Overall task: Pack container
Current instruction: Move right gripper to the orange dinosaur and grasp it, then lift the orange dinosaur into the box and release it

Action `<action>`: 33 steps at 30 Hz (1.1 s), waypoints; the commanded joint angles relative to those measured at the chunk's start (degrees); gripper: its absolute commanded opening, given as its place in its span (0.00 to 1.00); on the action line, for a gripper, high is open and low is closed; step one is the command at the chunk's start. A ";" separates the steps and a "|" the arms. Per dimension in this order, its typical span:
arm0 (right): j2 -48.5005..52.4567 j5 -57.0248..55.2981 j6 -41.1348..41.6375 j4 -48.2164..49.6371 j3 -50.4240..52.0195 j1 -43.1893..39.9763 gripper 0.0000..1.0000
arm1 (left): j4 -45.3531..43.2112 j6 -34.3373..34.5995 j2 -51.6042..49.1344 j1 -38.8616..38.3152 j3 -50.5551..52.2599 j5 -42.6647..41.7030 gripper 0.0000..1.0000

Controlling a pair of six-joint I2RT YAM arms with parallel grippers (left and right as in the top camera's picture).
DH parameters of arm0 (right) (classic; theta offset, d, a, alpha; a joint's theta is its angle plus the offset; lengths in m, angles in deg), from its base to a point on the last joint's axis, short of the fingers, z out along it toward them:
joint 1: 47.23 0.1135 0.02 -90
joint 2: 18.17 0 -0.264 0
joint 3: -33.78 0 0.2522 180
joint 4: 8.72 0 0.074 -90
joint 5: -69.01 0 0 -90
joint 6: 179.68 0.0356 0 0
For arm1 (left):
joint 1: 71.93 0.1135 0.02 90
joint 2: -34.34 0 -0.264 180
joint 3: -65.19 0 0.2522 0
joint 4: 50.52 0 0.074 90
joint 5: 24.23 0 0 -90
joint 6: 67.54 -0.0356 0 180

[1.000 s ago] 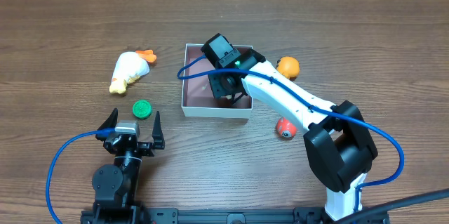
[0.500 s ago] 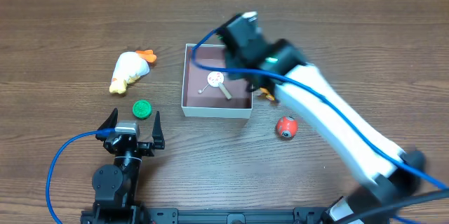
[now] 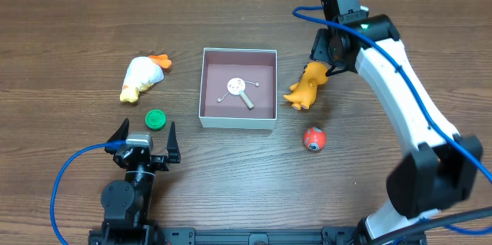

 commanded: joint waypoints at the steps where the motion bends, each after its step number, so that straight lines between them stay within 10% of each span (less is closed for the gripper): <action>1: 3.54 6.16 0.02 0.96 0.26 0.02 0.72 | -0.17 -1.11 0.59 0.42 0.48 -0.83 1.00; 13: 14.80 11.76 3.96 -1.22 0.37 0.13 0.73 | -0.15 -1.11 0.59 0.42 0.48 -0.83 1.00; 15: 14.91 11.76 3.93 -0.44 1.40 0.20 0.61 | -0.17 -1.11 0.59 0.42 0.48 -0.83 1.00; 19: 14.93 11.74 3.91 1.01 3.96 0.17 0.04 | -0.15 -1.11 0.59 0.42 0.48 -0.83 1.00; 33: -0.33 3.91 0.76 -7.54 -4.33 0.50 0.04 | -0.15 -1.09 0.59 0.42 0.48 -0.83 1.00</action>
